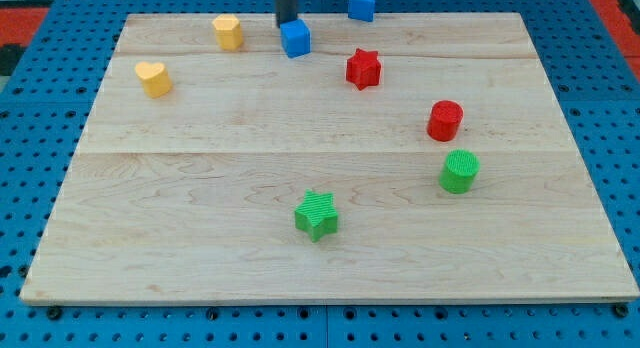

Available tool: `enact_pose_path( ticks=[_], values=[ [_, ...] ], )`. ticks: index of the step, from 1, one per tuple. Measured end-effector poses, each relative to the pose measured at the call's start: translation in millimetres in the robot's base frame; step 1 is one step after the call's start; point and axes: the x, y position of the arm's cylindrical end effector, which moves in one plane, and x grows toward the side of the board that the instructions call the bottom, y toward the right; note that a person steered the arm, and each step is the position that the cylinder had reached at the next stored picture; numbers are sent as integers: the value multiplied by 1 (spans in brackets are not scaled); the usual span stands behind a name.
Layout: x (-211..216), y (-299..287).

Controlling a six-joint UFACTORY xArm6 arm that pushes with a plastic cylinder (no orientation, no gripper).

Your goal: Move the blue cube parallel right to the yellow heart

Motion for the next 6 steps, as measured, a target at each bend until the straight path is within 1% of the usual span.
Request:
enact_pose_path(
  ticks=[1, 2, 3, 4, 5, 6],
  values=[
    [26, -3],
    [-17, 14],
    [14, 39],
    [65, 5],
    [89, -33],
    [67, -15]
  ],
)
